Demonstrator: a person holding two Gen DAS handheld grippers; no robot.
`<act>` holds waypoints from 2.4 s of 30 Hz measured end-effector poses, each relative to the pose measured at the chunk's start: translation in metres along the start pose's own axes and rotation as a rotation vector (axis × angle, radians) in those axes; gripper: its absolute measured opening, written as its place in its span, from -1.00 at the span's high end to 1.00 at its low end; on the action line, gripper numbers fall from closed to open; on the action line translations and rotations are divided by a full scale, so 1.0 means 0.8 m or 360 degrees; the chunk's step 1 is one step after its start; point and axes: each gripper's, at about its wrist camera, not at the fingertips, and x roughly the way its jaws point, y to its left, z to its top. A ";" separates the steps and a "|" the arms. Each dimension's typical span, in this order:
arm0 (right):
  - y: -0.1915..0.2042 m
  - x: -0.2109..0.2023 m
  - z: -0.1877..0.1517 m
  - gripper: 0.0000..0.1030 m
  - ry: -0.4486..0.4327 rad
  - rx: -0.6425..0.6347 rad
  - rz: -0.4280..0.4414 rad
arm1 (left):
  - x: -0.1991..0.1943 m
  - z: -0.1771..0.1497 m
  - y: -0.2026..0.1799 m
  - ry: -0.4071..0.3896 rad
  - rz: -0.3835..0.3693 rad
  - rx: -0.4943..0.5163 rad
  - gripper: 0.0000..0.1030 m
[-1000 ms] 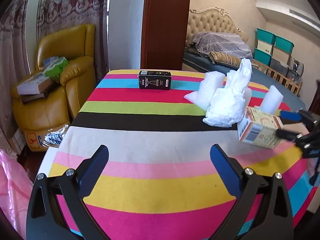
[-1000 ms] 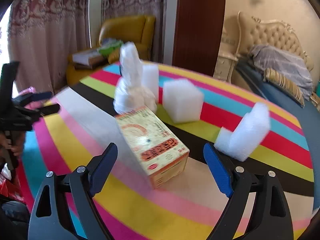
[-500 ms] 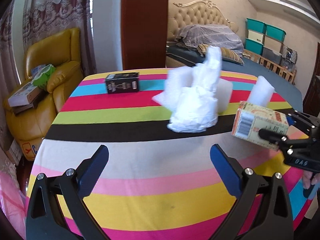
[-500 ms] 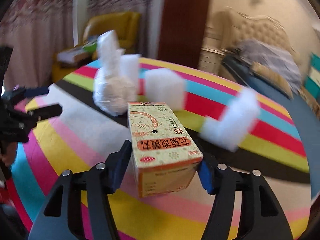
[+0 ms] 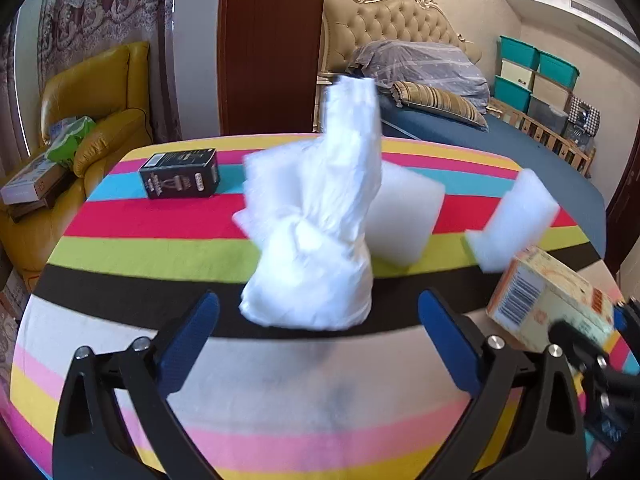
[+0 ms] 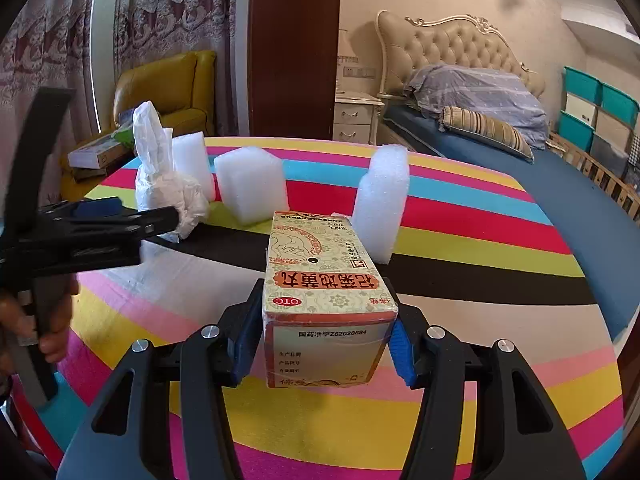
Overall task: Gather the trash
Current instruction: 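Grasp the medicine box with the right gripper while the left grasps the white plastic bag, then carry the medicine box and plastic bag to the pink bin and release both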
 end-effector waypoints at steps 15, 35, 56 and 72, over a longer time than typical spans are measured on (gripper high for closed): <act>0.004 -0.003 0.001 0.00 -0.0009 -0.0020 -0.0014 | -0.045 -0.041 -0.014 -0.0047 -0.0013 0.0069 0.25; -0.005 -0.028 -0.002 0.02 -0.0176 0.0040 0.0034 | -0.117 -0.086 0.000 -0.0159 -0.0004 0.0080 0.25; 0.022 -0.048 -0.008 0.02 -0.0246 0.0037 0.0061 | -0.144 -0.117 0.038 -0.0191 0.0033 -0.0044 0.25; 0.100 -0.073 -0.028 0.02 -0.0212 -0.0164 0.0279 | -0.213 -0.157 0.093 -0.0276 0.0202 -0.0068 0.25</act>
